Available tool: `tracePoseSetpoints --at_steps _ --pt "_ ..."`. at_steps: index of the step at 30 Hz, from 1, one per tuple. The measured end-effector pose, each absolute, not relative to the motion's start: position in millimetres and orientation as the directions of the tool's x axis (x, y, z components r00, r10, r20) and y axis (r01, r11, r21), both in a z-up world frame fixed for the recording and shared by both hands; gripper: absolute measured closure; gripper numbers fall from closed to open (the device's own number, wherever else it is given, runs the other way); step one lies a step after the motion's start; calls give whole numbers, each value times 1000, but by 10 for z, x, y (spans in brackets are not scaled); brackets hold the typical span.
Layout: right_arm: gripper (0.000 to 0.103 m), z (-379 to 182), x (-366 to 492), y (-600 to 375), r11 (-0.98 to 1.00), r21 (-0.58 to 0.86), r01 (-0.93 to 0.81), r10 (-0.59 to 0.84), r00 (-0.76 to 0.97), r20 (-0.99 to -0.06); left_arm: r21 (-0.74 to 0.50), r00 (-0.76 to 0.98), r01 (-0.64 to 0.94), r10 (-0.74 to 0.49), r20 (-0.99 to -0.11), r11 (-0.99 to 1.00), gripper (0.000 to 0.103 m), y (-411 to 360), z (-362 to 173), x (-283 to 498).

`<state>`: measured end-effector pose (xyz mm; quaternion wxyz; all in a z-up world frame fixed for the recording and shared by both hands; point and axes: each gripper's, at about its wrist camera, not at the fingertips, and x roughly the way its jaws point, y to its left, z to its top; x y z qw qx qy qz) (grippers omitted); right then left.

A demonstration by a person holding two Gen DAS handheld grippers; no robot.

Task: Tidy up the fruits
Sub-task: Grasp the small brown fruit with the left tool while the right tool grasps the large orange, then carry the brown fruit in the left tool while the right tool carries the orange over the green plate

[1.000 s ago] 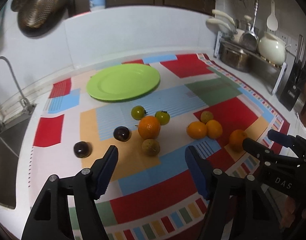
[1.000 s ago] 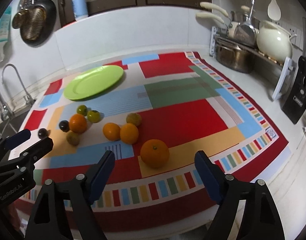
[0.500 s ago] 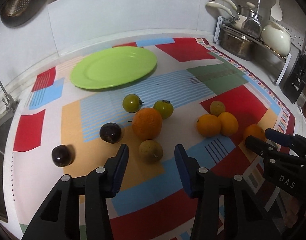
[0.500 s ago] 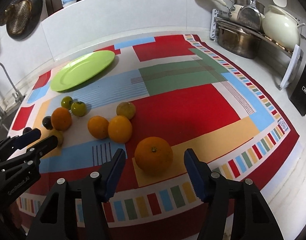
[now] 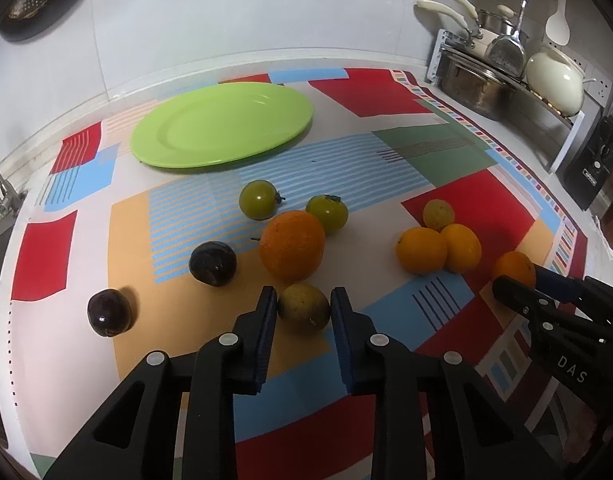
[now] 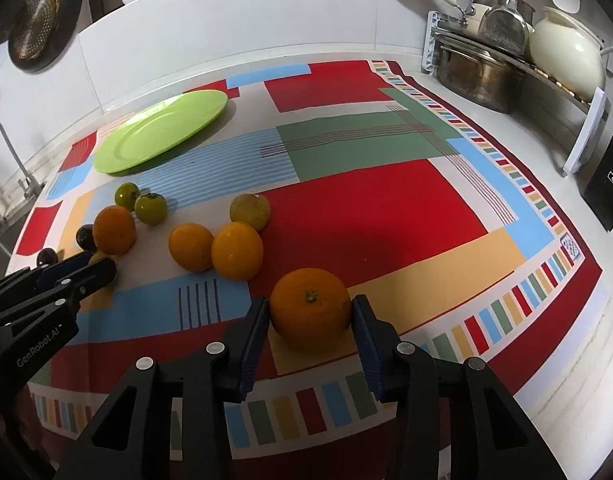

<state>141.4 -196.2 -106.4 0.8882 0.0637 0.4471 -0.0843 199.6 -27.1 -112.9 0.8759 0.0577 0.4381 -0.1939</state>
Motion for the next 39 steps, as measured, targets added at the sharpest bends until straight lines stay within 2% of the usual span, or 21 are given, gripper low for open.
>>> tracePoseSetpoints --at_steps 20,39 --pt "60 -481 1471 -1488 998 56 39 13 697 -717 -95 606 452 -383 -697 887 75 -31 -523 1918" --pt "60 -172 2085 -965 990 107 -90 138 734 -665 -123 622 466 -424 -659 876 75 397 -181 2426"
